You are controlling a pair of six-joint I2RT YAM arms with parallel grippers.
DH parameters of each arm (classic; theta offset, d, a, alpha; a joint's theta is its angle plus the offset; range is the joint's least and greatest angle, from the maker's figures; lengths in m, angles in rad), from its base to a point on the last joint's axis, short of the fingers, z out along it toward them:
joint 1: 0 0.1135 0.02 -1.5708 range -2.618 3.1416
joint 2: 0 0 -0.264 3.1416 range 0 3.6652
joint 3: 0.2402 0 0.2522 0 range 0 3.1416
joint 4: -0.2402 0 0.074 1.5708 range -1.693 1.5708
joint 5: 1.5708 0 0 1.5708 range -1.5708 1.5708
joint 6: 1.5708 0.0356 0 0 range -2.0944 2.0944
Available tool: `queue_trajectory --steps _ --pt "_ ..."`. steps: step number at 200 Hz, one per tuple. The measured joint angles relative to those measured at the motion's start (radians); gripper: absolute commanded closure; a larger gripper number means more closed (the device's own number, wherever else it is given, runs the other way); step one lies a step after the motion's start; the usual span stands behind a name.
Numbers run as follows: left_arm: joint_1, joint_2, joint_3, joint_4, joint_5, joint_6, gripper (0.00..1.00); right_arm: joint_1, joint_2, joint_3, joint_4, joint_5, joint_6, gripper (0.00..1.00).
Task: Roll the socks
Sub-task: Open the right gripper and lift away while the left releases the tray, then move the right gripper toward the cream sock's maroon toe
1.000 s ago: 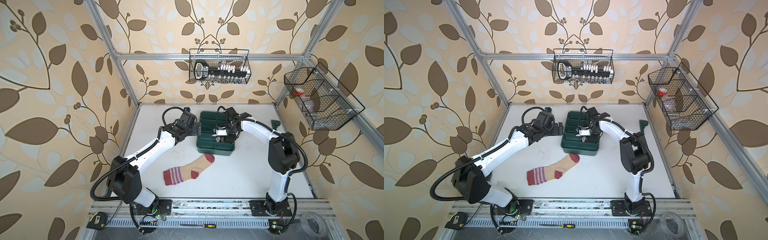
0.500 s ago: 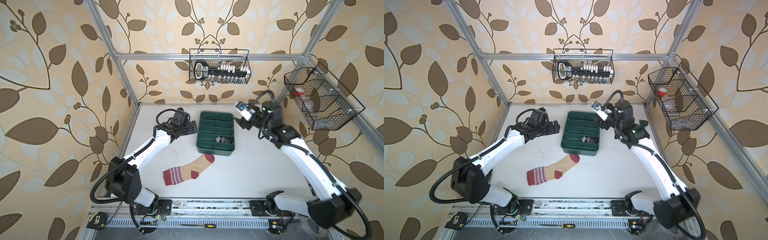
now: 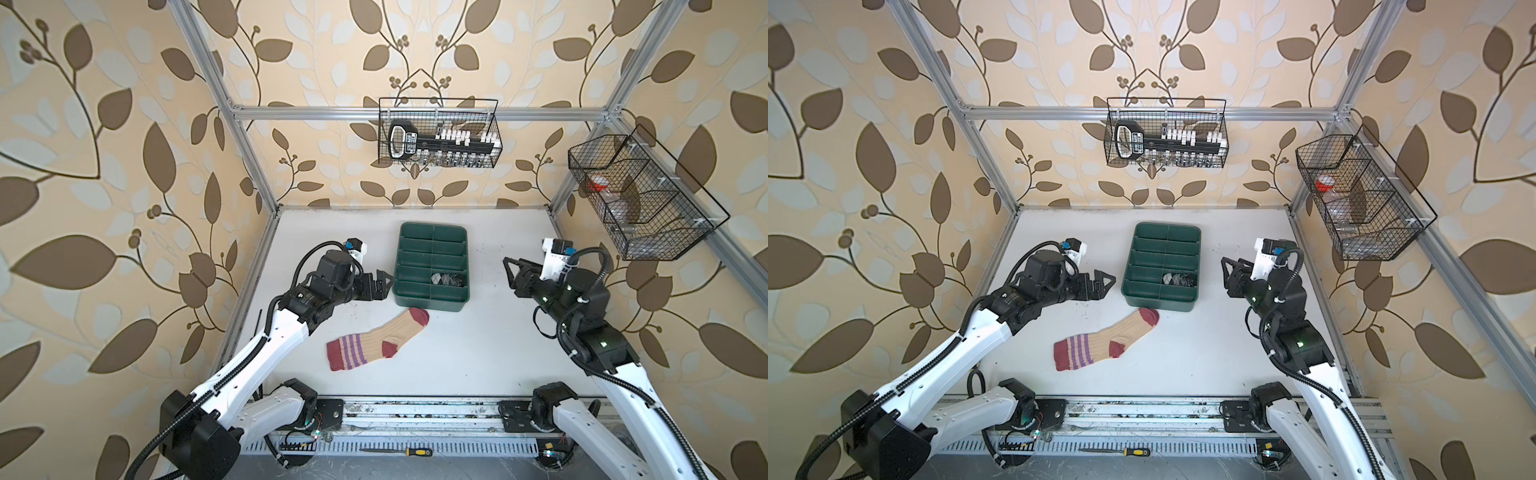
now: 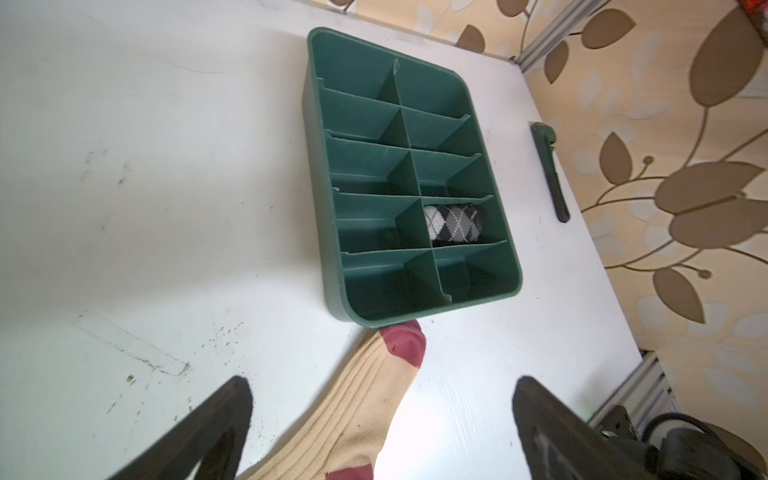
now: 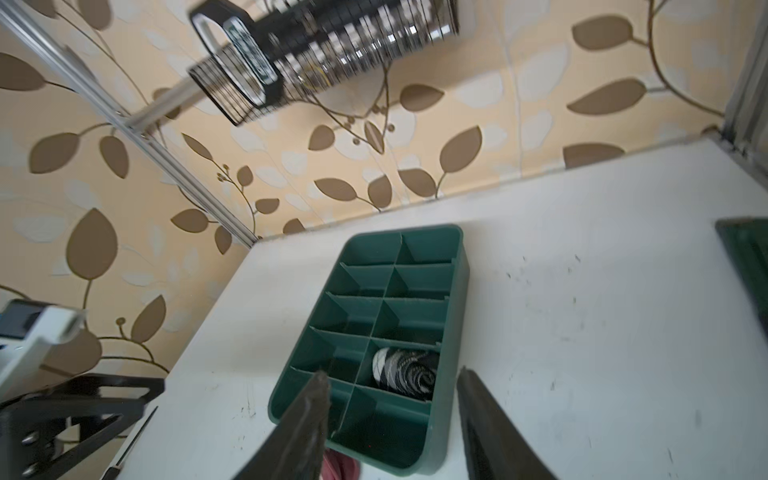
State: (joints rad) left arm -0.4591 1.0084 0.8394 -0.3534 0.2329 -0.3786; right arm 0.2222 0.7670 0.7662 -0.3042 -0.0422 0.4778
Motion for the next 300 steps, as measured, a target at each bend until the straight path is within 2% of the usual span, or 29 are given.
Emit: queue_trajectory --steps 40,82,122,161,192,207,260,300 --pt "0.0 -0.063 -0.095 0.033 0.047 0.04 0.01 0.0 0.34 0.001 -0.021 -0.07 0.044 0.58" --pt "-0.021 -0.071 -0.097 0.058 0.025 0.089 0.01 0.034 0.509 0.008 -0.011 -0.085 0.063 0.64" --pt "-0.046 -0.082 -0.126 0.094 -0.001 0.102 0.01 0.094 0.608 0.064 0.014 -0.053 0.069 0.66" --pt "-0.06 -0.089 -0.131 0.096 -0.031 0.115 0.01 0.116 0.694 0.091 0.035 0.015 0.081 0.75" --pt "-0.066 -0.097 -0.135 0.096 -0.042 0.116 0.01 0.131 0.73 0.133 0.038 0.063 0.092 0.89" --pt "-0.072 -0.097 -0.136 0.096 -0.051 0.117 0.01 0.131 0.751 0.159 0.031 0.086 0.09 1.0" --pt "-0.072 -0.097 -0.136 0.096 -0.058 0.117 0.01 0.105 0.794 0.21 0.013 0.111 0.048 1.0" --pt "-0.075 -0.097 -0.136 0.095 -0.062 0.117 0.01 -0.057 0.779 0.221 -0.047 0.105 -0.058 1.0"
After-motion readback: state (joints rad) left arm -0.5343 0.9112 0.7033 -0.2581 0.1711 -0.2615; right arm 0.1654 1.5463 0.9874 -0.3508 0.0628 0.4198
